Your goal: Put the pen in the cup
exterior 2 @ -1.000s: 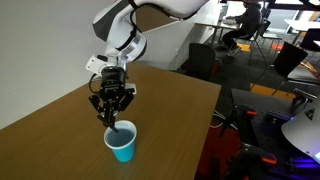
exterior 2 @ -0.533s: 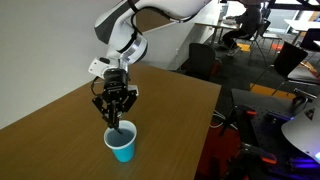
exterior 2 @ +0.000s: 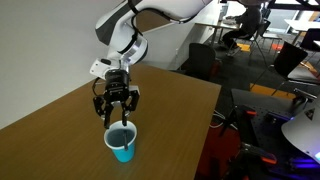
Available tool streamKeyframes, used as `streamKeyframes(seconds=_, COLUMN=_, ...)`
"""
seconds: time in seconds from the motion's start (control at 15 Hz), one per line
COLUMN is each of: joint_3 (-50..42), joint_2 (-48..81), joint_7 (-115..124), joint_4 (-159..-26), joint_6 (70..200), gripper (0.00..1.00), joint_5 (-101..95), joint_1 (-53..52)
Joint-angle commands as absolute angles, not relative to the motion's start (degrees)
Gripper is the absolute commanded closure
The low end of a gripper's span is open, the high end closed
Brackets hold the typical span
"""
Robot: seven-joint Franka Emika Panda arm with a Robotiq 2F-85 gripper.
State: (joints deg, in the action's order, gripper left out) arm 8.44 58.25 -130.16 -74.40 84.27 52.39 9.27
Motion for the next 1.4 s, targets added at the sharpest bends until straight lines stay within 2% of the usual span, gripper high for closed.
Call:
streamKeyframes(seconds=0.0, joint_3=7.9, joint_2=57.3, joint_7=-130.2, joint_4=-74.1, joint_6=82.9, gripper=0.2, joint_5=51.6, joint_1=9.1)
streamKeyframes(seconds=0.13, joint_3=7.9, joint_2=56.1, joint_7=-130.9, joint_4=-75.1, joint_6=83.5, gripper=0.05, joint_5=51.7, joint_1=9.2)
streamKeyframes(seconds=0.2, joint_3=7.9, joint_2=55.4, joint_7=-131.2, joint_4=-75.6, joint_6=83.8, gripper=0.0, joint_5=51.9, joint_1=9.2)
streamKeyframes(seconds=0.73, joint_3=6.8, joint_2=41.4, joint_7=-131.7, joint_4=-85.4, joint_6=89.9, gripper=0.0, joint_5=54.2, joint_1=8.7)
streamKeyframes(seconds=1.33, joint_3=3.5, joint_2=22.3, joint_7=-117.8, joint_4=-100.5, joint_6=111.5, gripper=0.0, joint_5=58.2, joint_1=4.7)
